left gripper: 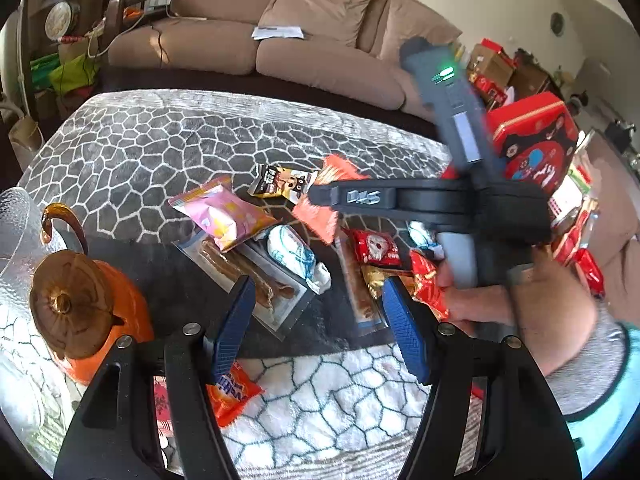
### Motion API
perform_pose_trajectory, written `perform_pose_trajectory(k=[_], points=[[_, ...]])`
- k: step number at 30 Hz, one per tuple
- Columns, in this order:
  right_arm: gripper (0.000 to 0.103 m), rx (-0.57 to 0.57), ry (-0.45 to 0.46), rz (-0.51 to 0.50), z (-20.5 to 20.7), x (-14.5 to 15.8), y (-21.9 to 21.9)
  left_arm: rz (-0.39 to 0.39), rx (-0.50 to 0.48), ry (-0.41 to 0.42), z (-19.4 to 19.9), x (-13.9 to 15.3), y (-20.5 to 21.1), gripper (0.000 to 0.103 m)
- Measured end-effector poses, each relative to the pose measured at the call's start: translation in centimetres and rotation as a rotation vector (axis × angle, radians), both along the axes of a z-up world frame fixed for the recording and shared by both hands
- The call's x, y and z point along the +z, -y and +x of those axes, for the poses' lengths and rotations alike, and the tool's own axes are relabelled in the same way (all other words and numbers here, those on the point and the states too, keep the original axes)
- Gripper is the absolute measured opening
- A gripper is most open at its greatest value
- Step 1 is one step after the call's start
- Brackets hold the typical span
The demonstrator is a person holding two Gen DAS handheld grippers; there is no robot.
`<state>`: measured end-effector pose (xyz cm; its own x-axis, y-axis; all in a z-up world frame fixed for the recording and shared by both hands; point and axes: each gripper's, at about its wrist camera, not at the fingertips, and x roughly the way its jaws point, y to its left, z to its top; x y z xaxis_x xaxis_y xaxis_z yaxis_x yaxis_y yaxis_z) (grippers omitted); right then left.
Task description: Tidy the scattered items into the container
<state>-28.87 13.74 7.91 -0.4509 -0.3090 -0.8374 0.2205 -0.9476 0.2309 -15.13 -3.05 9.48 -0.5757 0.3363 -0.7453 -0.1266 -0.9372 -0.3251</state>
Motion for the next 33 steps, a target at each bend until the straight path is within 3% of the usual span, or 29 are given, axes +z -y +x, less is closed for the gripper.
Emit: perform_pose_trajectory(k=[6,13,16,23,27,33], points=[[0.023,0.051,-0.070,-0.045,5.5,5.7,-2.8,-0.009,-0.012,0.019,0.8,0.5,-1.2,0.066],[0.022,0.018,-0.108,-0.121,12.7,10.9,-10.1,-0.005,-0.068,0.071,0.9,-0.7,-5.7,0.067],[0.023,-0.009,-0.094,-0.103,14.9,11.3,-13.3,-0.036,-0.125,0.069,0.6,-0.9,-8.8,0.070],[0.023,-0.138,0.006,-0.040,18.7,7.1,-21.3,-0.255,-0.193,0.045,-2.5,-3.1,-16.0,0.076],[0.026,-0.164,0.024,0.012,19.7,4.9,-23.1,-0.178,-0.153,0.078,-4.6,-3.5,-15.0,0.075],[0.034,-0.180,-0.001,-0.025,21.0,4.4,-23.7,-0.003,-0.139,0.138,-4.9,-5.6,-12.1,0.073]])
